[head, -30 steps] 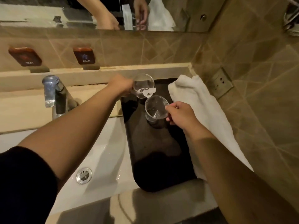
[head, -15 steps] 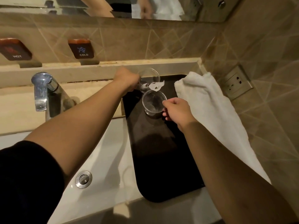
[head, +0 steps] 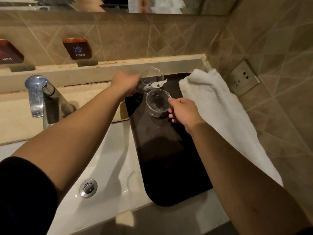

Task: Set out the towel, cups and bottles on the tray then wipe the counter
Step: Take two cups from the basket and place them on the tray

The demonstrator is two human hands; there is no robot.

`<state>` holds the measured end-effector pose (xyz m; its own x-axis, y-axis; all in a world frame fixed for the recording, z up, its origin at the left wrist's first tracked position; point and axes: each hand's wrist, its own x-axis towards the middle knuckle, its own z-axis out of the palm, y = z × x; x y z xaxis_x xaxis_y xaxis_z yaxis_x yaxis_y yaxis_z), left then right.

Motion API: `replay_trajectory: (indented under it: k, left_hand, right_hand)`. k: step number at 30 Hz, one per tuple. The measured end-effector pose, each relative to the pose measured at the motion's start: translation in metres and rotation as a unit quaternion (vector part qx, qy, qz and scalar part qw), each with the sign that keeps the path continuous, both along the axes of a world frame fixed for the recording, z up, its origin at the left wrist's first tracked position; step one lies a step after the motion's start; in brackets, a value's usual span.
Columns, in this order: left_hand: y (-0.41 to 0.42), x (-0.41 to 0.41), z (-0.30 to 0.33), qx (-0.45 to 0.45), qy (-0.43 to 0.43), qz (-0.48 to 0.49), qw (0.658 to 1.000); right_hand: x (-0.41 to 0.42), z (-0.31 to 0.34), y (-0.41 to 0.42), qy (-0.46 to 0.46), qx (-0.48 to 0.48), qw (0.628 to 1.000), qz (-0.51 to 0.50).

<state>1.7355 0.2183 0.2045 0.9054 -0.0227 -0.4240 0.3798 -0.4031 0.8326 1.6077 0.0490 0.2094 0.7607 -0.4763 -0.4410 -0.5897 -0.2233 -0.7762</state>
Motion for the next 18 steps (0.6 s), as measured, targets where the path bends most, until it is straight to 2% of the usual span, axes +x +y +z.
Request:
replay_trajectory:
  k: [4,7,11,15,18]
  left_hand:
    - [0.019,-0.02,0.001,0.0,-0.02,-0.032,0.999]
    - [0.035,-0.049,0.003,0.072,-0.075,-0.098,0.99]
    - [0.05,-0.096,0.01,0.168,-0.144,-0.202,0.954]
    - [0.046,-0.148,0.027,0.225,-0.183,-0.304,0.907]
    - [0.036,-0.193,0.046,0.246,-0.21,-0.364,0.873]
  right_hand:
    - [-0.016,0.007,-0.001,-0.001,-0.007,1.0,-0.009]
    - [-0.037,0.017,-0.001,0.005,-0.025,1.0,-0.011]
    - [-0.075,0.033,0.001,0.018,-0.095,0.994,0.043]
    - [-0.138,0.054,0.001,0.022,-0.174,0.98,0.098]
    - [-0.2,0.069,0.002,0.017,-0.22,0.97,0.101]
